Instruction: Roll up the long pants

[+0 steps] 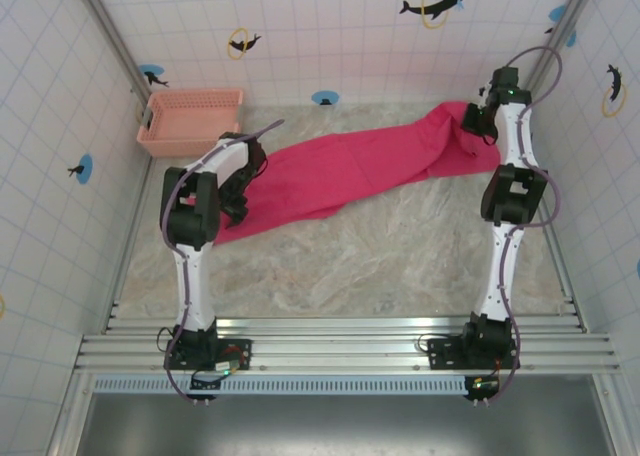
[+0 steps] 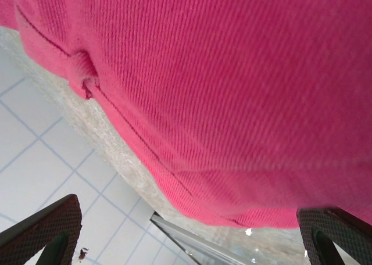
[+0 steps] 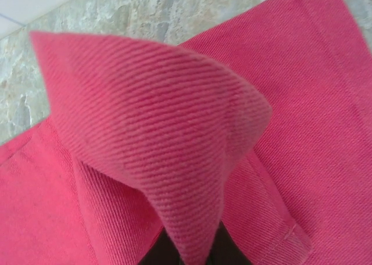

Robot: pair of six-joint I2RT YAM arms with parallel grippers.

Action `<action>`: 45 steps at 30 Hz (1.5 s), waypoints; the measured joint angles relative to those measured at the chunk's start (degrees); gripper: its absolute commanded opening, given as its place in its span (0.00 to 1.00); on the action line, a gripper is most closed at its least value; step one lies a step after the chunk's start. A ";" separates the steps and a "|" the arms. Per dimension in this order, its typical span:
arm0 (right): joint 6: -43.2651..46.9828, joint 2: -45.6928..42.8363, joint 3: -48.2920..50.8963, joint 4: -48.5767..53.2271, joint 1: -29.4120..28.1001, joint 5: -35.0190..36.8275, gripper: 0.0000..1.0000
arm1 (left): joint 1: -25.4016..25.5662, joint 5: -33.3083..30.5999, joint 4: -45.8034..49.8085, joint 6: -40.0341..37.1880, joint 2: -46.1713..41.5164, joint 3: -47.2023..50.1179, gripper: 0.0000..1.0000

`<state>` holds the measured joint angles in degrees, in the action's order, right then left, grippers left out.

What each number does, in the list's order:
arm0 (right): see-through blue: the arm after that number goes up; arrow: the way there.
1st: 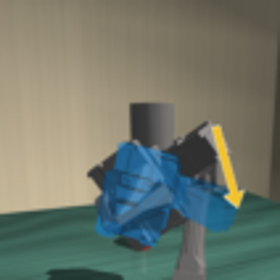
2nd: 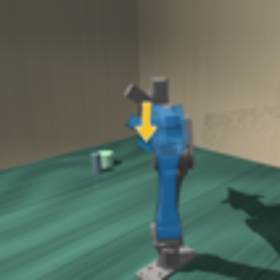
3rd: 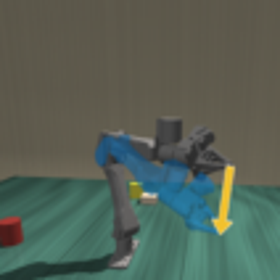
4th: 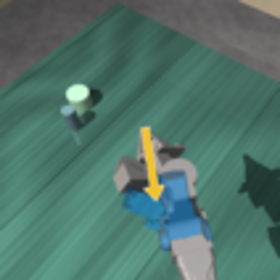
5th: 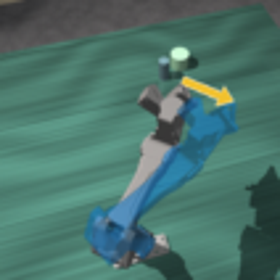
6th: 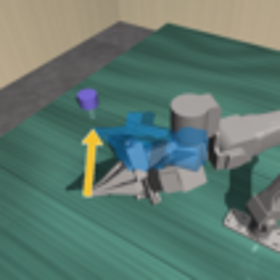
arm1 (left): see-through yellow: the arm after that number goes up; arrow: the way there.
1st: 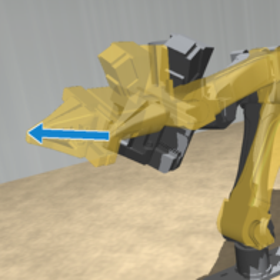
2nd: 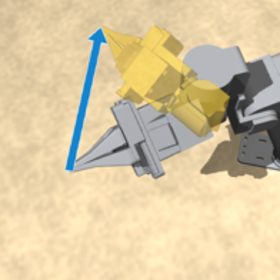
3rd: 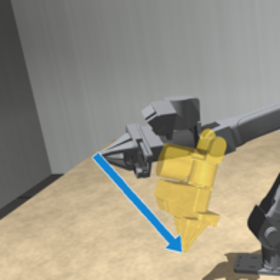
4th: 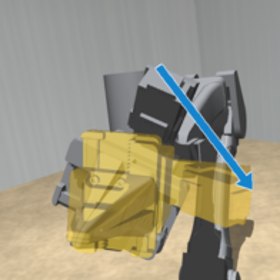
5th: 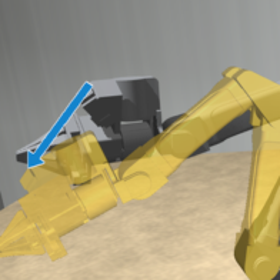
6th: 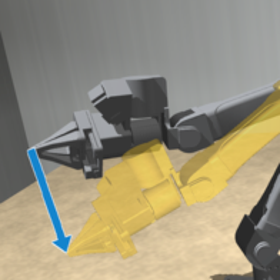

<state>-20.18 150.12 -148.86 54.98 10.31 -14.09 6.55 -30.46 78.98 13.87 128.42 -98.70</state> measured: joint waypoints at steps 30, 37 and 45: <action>17.11 -43.67 55.32 18.86 3.76 -18.93 0.04 | -24.94 -8.70 2.56 2.97 7.87 -11.39 0.98; 9.20 -55.30 65.46 13.90 9.81 -33.97 0.01 | -25.59 -10.69 2.23 -0.70 9.49 -19.17 0.97; 0.52 -58.84 69.59 4.31 9.77 -45.18 0.04 | -25.51 -10.84 1.11 -3.10 10.91 -19.41 0.97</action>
<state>-19.66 91.29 -79.26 59.29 20.08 -59.27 -18.96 -41.30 80.09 10.76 139.33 -118.10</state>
